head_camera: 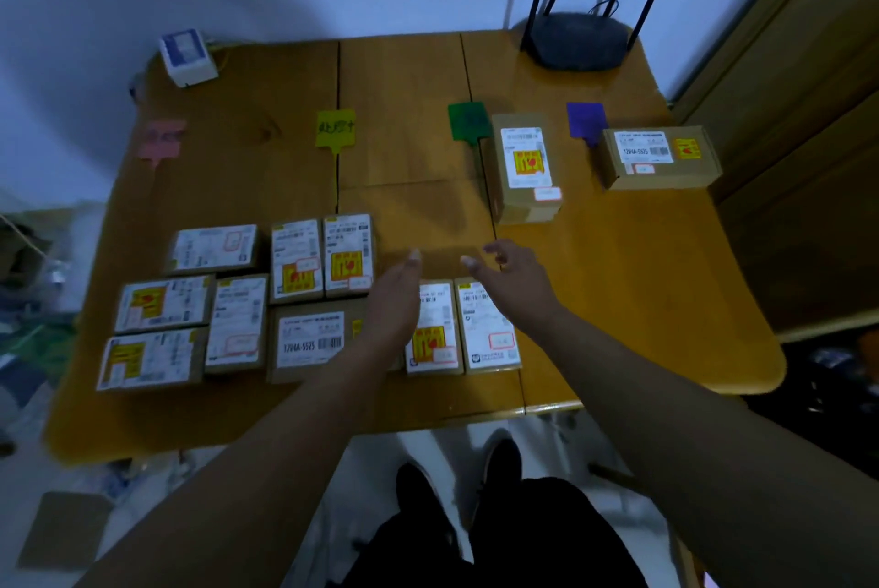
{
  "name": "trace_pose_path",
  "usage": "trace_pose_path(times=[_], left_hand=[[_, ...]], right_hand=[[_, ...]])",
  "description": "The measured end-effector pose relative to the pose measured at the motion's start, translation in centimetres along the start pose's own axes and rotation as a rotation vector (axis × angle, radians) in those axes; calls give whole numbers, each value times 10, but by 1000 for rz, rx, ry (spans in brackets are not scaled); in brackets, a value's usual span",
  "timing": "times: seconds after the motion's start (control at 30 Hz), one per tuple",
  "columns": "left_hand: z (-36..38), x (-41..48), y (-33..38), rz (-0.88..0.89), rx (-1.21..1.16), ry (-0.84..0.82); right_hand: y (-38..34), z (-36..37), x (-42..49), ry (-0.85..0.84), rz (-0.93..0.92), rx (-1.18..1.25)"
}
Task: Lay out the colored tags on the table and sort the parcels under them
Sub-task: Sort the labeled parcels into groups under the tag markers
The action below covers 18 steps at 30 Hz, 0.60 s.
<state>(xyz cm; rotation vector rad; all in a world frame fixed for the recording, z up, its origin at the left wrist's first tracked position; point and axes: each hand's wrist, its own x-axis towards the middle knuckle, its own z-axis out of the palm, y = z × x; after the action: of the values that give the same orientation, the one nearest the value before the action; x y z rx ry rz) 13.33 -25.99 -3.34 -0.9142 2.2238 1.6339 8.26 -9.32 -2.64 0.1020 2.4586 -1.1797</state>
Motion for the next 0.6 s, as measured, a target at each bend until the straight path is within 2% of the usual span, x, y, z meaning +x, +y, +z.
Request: trace_pose_path(times=[0.07, 0.2, 0.3, 0.4, 0.6], left_hand=[[0, -4, -17, -38, 141, 5], [1, -11, -41, -71, 118, -17], [6, -17, -43, -50, 102, -7], [9, -21, -39, -84, -11, 30], [11, -12, -37, -113, -236, 129]], right_hand=[[17, 11, -5, 21, 68, -173], [46, 27, -9, -22, 231, -306], [60, 34, -8, -56, 322, -234], [67, 40, -9, -70, 326, -73], [62, 39, -6, 57, 298, 29]])
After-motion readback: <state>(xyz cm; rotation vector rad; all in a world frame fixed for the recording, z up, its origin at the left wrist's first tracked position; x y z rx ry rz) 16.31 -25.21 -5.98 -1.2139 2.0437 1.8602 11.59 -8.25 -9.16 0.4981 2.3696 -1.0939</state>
